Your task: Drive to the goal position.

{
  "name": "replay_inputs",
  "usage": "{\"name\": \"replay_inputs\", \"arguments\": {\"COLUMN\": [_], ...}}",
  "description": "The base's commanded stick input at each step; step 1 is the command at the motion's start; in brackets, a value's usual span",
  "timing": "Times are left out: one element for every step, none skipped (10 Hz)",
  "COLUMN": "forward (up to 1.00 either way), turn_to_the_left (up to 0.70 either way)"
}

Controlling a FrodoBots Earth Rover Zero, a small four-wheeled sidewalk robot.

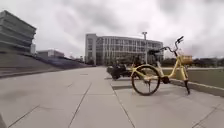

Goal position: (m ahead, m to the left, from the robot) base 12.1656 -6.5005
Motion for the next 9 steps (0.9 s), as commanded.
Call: {"name": "replay_inputs", "arguments": {"forward": [0.70,0.70,0.70,0.70,0.70,0.70,0.70,0.70,0.70], "turn_to_the_left": [0.25,0.35,0.28,0.16,0.04,0.00,0.00,0.03,0.14]}}
